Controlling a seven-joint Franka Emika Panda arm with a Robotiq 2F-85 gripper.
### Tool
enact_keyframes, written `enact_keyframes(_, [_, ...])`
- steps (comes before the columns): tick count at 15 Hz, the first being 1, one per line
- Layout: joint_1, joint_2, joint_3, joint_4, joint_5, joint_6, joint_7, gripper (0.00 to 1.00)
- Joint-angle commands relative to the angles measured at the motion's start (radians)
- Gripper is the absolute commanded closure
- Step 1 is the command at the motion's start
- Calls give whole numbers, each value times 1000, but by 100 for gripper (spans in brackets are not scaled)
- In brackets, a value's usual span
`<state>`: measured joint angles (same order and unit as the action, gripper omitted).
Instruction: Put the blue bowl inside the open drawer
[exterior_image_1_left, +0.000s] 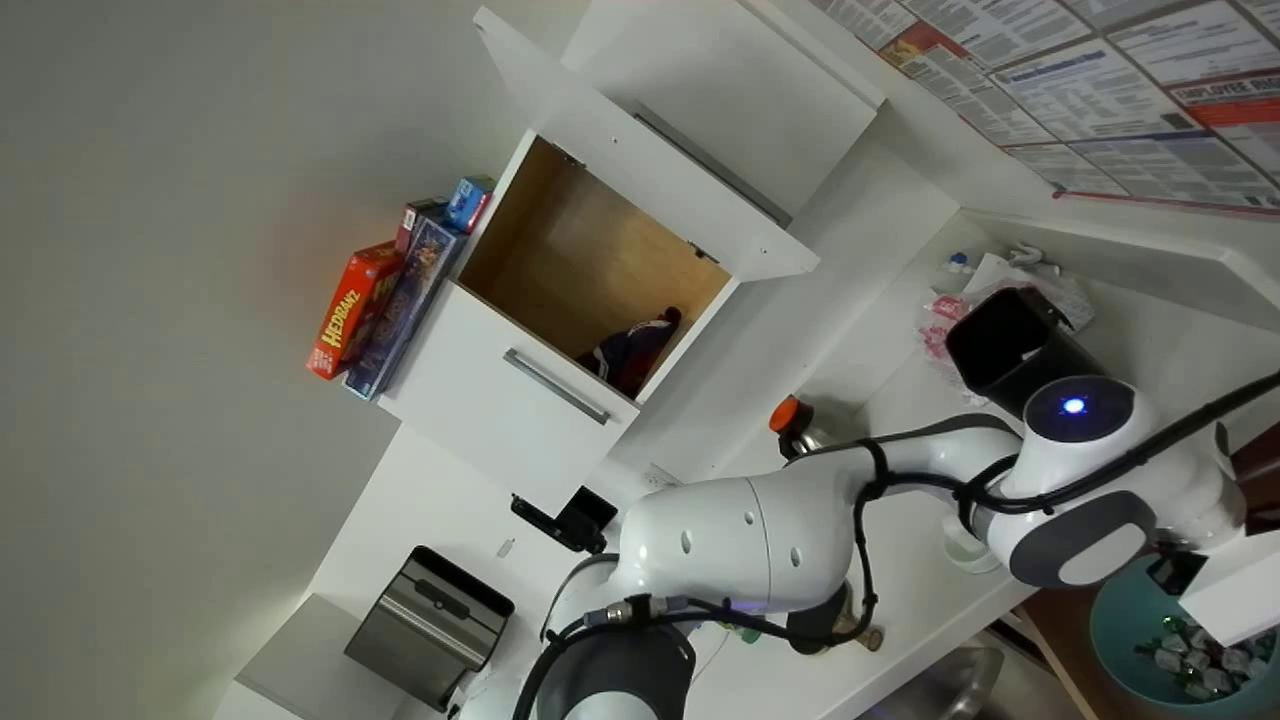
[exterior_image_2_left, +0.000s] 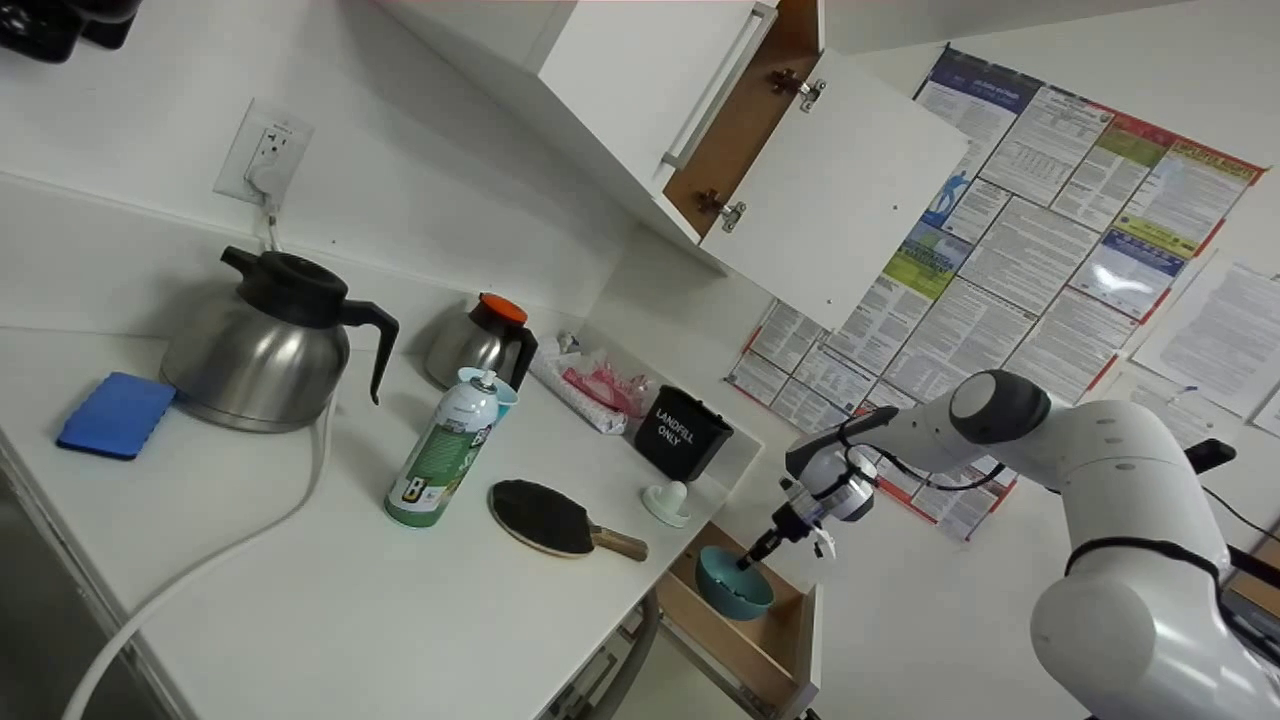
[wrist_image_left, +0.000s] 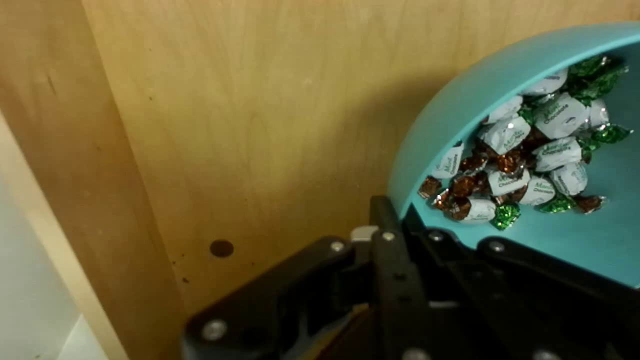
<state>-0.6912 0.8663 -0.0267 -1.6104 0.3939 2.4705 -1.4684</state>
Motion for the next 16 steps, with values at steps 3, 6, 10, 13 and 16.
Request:
enact_keyframes(3, [-63, 96, 57, 105, -42, 6, -23, 99])
enact_keyframes(6, [-81, 135, 83, 137, -52, 9, -26, 99])
enact_keyframes(10, [-84, 163, 101, 154, -60, 30, -16, 84])
enact_keyframes(13, [-92, 117, 105, 96, -59, 72, -18, 56])
enact_keyframes(16, [-119, 41, 115, 23, -51, 81, -29, 33])
